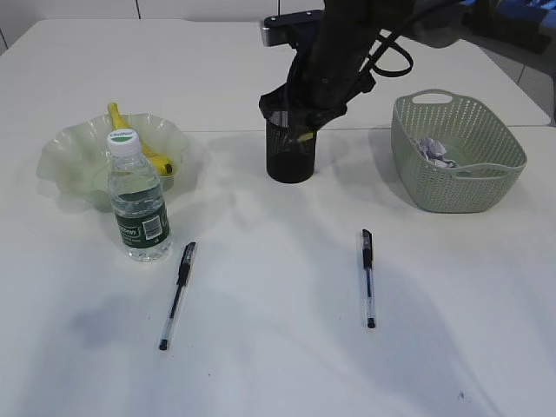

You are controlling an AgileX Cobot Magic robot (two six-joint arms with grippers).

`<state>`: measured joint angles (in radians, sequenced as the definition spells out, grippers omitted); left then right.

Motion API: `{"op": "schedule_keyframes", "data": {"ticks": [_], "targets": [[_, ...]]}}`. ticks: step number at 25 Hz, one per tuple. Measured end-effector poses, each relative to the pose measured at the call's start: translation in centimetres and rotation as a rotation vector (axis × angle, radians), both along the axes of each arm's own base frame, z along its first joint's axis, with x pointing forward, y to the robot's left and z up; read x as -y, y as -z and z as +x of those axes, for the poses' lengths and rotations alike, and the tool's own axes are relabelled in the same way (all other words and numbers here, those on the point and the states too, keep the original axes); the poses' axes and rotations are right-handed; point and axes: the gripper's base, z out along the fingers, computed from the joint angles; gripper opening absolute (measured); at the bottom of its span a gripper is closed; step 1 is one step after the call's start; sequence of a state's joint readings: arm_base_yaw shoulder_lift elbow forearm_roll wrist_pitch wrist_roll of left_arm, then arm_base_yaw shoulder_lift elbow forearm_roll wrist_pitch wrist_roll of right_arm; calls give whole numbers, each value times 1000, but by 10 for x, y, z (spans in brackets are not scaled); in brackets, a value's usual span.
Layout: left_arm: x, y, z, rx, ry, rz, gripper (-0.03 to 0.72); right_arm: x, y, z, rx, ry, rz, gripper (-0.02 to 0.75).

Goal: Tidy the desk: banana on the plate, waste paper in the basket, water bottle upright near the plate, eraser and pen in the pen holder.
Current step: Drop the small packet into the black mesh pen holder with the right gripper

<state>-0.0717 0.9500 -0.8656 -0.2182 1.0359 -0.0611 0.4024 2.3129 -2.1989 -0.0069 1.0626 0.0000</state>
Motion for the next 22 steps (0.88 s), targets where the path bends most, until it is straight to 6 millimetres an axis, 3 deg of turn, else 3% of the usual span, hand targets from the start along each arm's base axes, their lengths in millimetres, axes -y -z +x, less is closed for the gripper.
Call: {"op": "schedule_keyframes", "data": {"ticks": [11, 22], "targets": [[0, 0, 0, 5, -3, -1, 485, 23, -14, 31, 244, 124, 150, 200], [0, -1, 2, 19, -6, -2, 484, 17, 16, 45, 233, 153, 259, 200]]}}
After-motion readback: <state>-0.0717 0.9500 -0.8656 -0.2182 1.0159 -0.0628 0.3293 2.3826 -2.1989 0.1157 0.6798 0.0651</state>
